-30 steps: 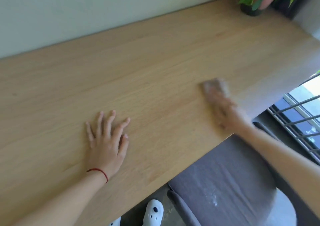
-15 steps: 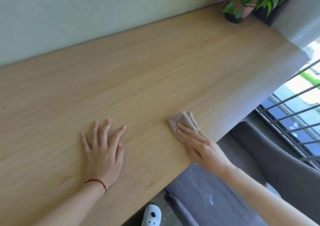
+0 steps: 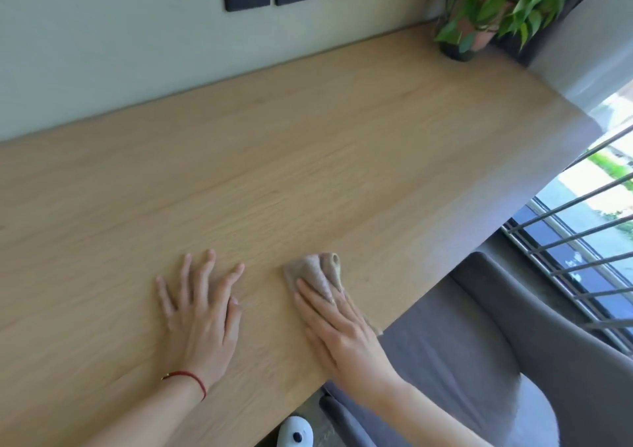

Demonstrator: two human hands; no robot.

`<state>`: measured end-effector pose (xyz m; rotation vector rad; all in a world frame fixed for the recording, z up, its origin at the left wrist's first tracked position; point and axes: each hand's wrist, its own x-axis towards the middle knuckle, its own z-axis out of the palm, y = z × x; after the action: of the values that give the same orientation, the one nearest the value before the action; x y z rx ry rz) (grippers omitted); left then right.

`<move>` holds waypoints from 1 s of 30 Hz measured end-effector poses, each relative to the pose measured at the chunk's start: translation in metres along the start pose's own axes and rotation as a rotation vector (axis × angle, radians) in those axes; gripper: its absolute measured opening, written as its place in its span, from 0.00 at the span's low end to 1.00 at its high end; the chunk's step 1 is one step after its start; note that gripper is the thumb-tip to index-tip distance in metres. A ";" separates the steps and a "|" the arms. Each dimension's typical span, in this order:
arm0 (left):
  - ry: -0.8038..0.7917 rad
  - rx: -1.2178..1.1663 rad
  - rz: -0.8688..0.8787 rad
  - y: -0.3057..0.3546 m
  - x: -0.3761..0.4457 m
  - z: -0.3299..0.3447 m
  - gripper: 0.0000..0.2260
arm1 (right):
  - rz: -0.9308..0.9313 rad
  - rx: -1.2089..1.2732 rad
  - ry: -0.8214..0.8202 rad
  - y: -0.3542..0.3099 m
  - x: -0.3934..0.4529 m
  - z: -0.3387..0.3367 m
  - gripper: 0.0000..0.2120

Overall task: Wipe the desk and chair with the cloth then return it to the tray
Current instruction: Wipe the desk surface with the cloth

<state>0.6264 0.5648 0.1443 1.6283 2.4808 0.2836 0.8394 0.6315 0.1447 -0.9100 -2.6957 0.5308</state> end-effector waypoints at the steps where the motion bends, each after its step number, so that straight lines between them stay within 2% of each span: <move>1: 0.000 0.002 0.005 0.000 0.000 0.000 0.22 | -0.076 0.015 -0.047 0.007 0.004 -0.004 0.21; 2: 0.000 0.006 0.010 -0.001 0.001 0.001 0.21 | -0.077 0.009 -0.045 0.027 0.015 -0.011 0.22; 3: 0.002 0.007 0.013 -0.002 0.002 0.002 0.21 | 0.009 0.001 -0.012 0.049 0.033 -0.020 0.22; 6: 0.005 0.024 0.007 -0.004 0.004 0.005 0.21 | 0.502 -0.009 0.178 0.116 0.122 -0.047 0.23; 8: 0.009 0.020 -0.018 -0.004 0.005 0.008 0.24 | 0.606 -0.043 0.215 0.123 0.184 -0.045 0.22; 11: 0.049 -0.037 -0.057 -0.004 0.006 0.009 0.26 | 0.374 -0.002 0.159 0.067 0.231 -0.009 0.21; 13: 0.127 -0.112 -0.129 -0.006 0.005 0.008 0.27 | 0.142 0.027 0.055 0.014 0.218 0.018 0.22; 15: 0.217 -0.190 -0.273 -0.010 0.002 0.007 0.27 | -0.057 0.077 -0.010 -0.021 0.174 0.030 0.20; 17: 0.267 -0.189 -0.384 -0.015 -0.002 0.005 0.26 | -0.188 0.102 -0.085 -0.025 0.120 0.023 0.19; 19: 0.252 -0.130 -0.402 -0.017 -0.004 0.005 0.25 | -0.263 0.073 -0.158 0.002 0.085 0.004 0.20; 20: 0.242 -0.106 -0.404 -0.017 -0.003 0.006 0.24 | -0.240 0.055 -0.174 0.024 0.080 -0.008 0.21; 22: 0.237 -0.078 -0.423 -0.014 0.002 0.006 0.22 | -0.046 0.006 -0.140 0.071 0.096 -0.031 0.22; 24: 0.225 -0.040 -0.445 -0.010 0.006 0.008 0.22 | 0.245 -0.037 -0.018 0.112 0.139 -0.046 0.22; 26: 0.205 -0.007 -0.451 -0.009 0.008 0.010 0.23 | 0.431 -0.059 0.096 0.119 0.185 -0.045 0.22; 28: 0.203 0.008 -0.446 -0.009 0.008 0.012 0.22 | 0.426 -0.058 0.148 0.090 0.214 -0.024 0.21; 30: 0.218 0.011 -0.441 -0.010 0.007 0.013 0.22 | 0.251 0.001 0.120 0.041 0.216 0.006 0.21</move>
<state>0.6179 0.5679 0.1289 1.0559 2.9177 0.4030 0.6915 0.7944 0.1472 -1.2478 -2.4898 0.5088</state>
